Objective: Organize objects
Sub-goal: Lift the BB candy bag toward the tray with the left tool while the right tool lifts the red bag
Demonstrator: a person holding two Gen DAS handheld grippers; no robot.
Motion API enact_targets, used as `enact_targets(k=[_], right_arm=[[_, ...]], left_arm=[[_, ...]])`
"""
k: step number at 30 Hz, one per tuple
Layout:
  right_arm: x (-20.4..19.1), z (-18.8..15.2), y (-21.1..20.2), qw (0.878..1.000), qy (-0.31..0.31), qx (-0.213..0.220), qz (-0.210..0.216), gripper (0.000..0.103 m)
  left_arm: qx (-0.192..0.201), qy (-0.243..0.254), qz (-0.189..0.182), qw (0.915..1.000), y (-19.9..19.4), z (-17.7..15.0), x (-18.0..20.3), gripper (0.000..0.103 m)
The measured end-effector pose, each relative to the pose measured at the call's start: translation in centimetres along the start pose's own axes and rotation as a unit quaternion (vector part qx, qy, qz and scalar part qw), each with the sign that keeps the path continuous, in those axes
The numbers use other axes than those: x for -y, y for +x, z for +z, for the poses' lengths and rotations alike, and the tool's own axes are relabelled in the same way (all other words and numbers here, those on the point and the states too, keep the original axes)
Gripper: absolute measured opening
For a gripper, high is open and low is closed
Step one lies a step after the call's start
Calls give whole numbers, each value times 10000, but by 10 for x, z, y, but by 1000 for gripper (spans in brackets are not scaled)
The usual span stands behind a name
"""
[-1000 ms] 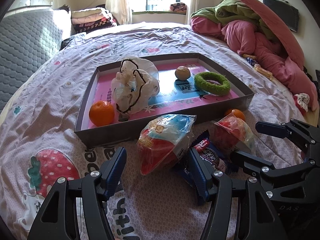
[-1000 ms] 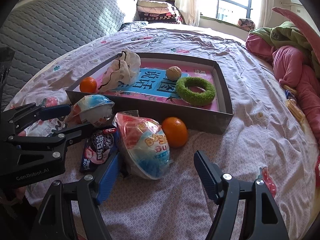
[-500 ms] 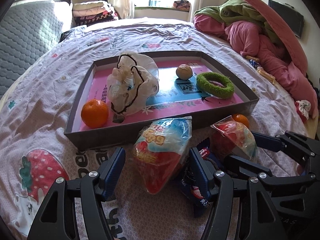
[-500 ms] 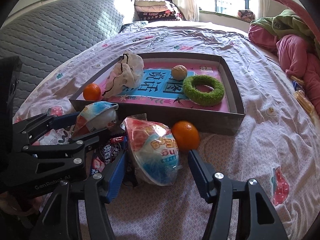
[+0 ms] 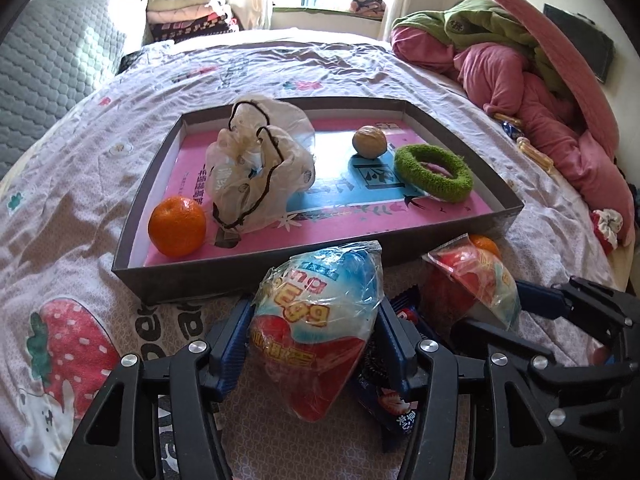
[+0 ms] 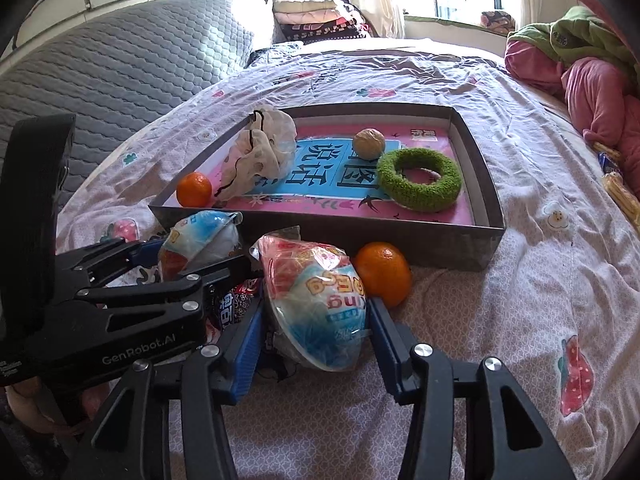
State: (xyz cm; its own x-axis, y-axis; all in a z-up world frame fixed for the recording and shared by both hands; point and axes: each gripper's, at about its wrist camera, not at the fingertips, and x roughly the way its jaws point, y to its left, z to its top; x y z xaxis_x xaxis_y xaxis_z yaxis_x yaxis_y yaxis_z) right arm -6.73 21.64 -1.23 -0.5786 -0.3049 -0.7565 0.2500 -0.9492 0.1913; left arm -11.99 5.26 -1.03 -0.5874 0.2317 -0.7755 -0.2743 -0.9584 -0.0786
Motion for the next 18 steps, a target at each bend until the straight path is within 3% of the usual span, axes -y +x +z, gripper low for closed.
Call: enact_targets(k=[11,18], right_arm=[[3,3,-10,9998,98,180,78,51],[-1,6,-15,9995,24,307,70,51]], left_arm=[[360,287,105,9989,-24,-1,7,58],[464,176,91,9987,-35,0,1,58]])
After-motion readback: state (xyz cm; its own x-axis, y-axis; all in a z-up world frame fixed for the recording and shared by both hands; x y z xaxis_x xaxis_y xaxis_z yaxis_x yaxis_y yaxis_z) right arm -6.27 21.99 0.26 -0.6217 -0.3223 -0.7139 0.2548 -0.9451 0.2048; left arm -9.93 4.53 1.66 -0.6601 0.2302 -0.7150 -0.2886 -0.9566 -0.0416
